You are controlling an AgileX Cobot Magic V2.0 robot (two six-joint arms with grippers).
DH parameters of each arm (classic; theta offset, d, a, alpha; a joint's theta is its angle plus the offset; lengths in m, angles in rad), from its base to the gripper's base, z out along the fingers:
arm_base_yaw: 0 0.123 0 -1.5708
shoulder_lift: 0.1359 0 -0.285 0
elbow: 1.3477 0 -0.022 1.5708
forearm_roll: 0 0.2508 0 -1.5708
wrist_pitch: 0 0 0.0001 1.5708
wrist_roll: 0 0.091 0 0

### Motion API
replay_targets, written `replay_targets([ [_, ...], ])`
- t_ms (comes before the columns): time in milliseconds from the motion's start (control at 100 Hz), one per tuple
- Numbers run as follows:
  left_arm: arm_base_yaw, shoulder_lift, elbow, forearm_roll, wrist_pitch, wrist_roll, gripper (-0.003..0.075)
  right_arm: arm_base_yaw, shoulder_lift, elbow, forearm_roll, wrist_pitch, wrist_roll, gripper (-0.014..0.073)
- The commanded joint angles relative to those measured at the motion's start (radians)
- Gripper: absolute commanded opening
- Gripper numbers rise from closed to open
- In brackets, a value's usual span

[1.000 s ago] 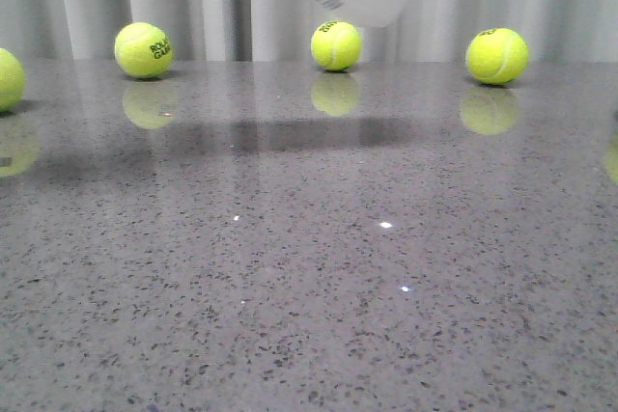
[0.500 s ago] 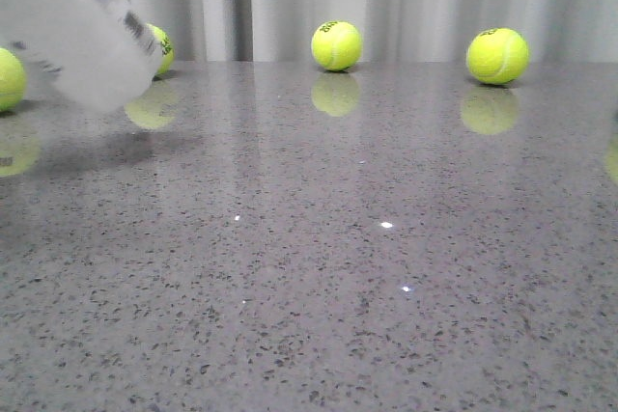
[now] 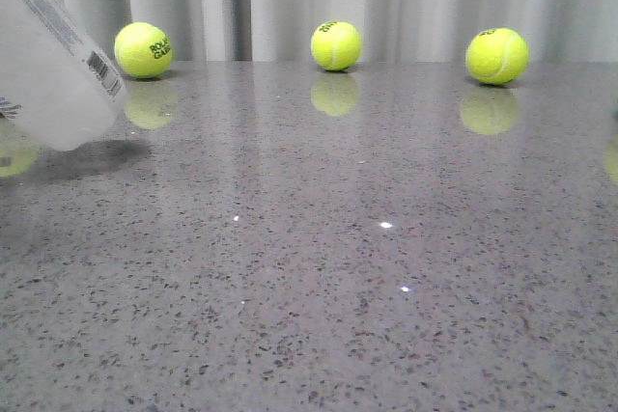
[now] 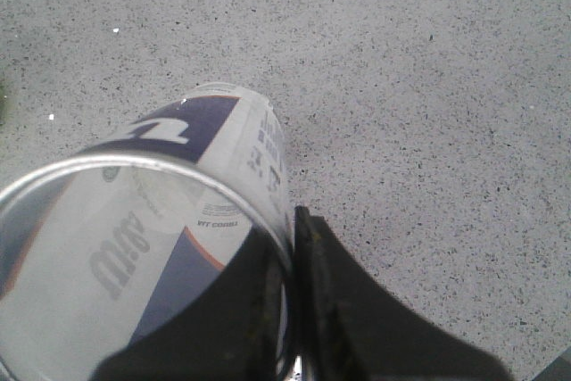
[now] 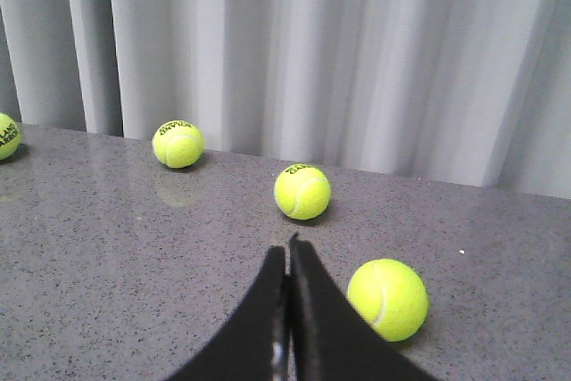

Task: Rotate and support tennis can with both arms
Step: 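Rotate the can upright with the left gripper and set it down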

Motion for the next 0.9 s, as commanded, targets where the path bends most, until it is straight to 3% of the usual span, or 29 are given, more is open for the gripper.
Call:
replay_targets([
  [0, 0.001, -0.001, -0.027, -0.036, -0.041, -0.010, -0.0020, -0.001, 0.004, -0.022, 0.015, -0.080, 0.004, -0.0070],
  [350, 0.001, 0.061, -0.034, -0.089, -0.025, -0.008, 0.0008, -0.001, 0.004, -0.022, 0.015, -0.080, 0.004, -0.0070],
  [450, -0.001, 0.076, -0.072, -0.094, -0.025, -0.008, 0.0119, -0.001, 0.004, -0.022, 0.015, -0.080, 0.004, -0.0070],
  [650, -0.062, 0.141, -0.183, -0.109, -0.061, 0.000, 0.0487, -0.001, 0.004, -0.022, 0.015, -0.080, 0.004, -0.0070],
  [690, -0.075, 0.161, -0.205, -0.110, -0.063, 0.000, 0.0528, -0.001, 0.004, -0.022, 0.015, -0.080, 0.004, -0.0070],
  [890, -0.133, 0.312, -0.325, -0.128, -0.009, 0.000, 0.0554, -0.001, 0.004, -0.022, 0.015, -0.080, 0.004, -0.0070],
])
